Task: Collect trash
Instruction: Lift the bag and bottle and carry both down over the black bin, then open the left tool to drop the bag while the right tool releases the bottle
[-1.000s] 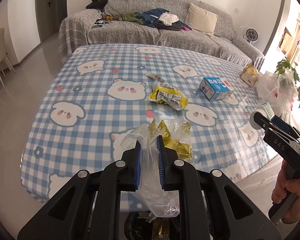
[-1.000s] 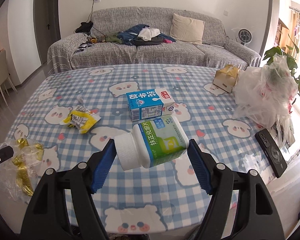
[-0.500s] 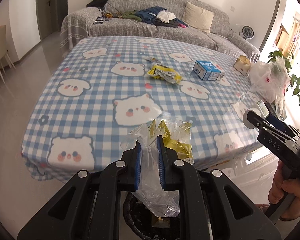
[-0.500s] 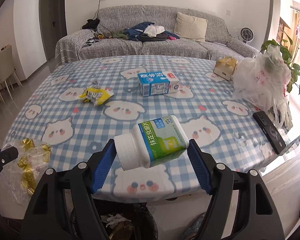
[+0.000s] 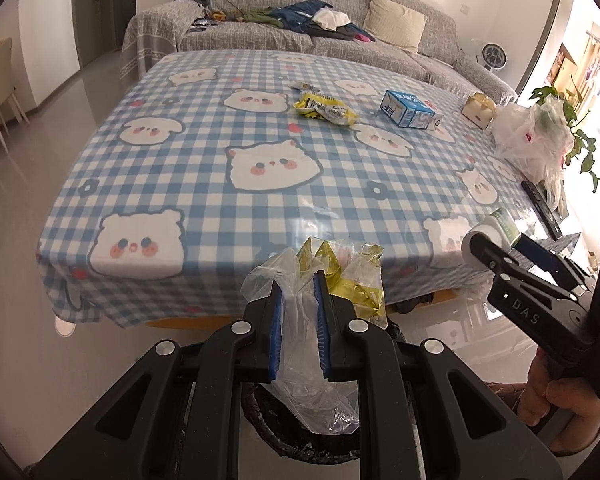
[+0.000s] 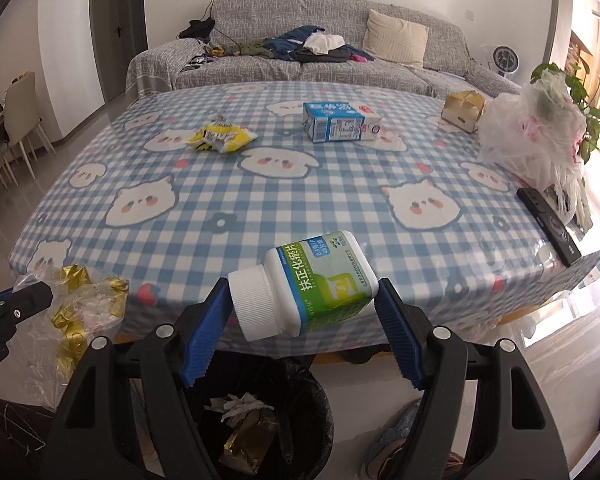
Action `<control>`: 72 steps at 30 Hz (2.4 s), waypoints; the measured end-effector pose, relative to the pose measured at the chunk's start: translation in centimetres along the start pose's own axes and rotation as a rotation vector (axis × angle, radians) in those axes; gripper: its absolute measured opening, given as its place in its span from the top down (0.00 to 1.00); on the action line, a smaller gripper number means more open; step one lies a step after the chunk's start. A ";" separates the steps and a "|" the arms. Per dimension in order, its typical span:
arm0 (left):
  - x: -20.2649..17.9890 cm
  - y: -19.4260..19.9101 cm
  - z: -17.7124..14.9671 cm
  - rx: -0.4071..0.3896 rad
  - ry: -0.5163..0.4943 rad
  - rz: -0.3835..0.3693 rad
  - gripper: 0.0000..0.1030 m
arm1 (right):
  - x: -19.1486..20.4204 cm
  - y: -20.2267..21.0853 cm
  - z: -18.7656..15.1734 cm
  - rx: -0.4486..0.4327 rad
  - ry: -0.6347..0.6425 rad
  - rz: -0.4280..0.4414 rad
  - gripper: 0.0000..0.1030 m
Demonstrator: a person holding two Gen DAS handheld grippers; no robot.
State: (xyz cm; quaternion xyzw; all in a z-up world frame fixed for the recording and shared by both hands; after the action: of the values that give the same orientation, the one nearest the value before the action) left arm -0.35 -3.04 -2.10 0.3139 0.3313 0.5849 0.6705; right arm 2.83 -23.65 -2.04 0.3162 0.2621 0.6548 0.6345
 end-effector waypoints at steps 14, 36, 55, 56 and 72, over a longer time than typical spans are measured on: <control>-0.1 -1.1 -4.4 0.055 0.026 0.005 0.87 | 1.2 0.8 -3.7 0.047 0.012 0.030 0.32; -1.4 -4.7 -9.7 0.132 0.029 0.021 0.87 | 1.1 -2.4 -9.7 0.180 0.029 0.011 0.32; -3.9 -12.9 -12.3 0.241 -0.008 0.027 0.87 | -2.0 -5.4 -10.1 0.233 -0.026 -0.065 0.32; -4.2 -13.2 -12.5 0.246 -0.012 0.024 0.87 | -2.2 -5.4 -10.0 0.231 -0.031 -0.069 0.32; -7.1 -15.5 -12.7 0.211 -0.051 -0.016 0.56 | -3.8 -5.7 -10.0 0.236 -0.065 -0.092 0.32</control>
State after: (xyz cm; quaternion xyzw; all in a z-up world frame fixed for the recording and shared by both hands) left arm -2.39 -11.48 -21.48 0.3950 0.3764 0.5329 0.6467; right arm -0.87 -26.55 -13.16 0.3974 0.3307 0.5789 0.6305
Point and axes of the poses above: each gripper's, at about its wrist camera, not at the fingertips, and y roughly against the way its jaws point, x to its left, z to its top, the point moved 2 cm from there along -y, roughly the way its jaws point, and after that the axes turned 7 degrees about -y, right-handed, at the moved point
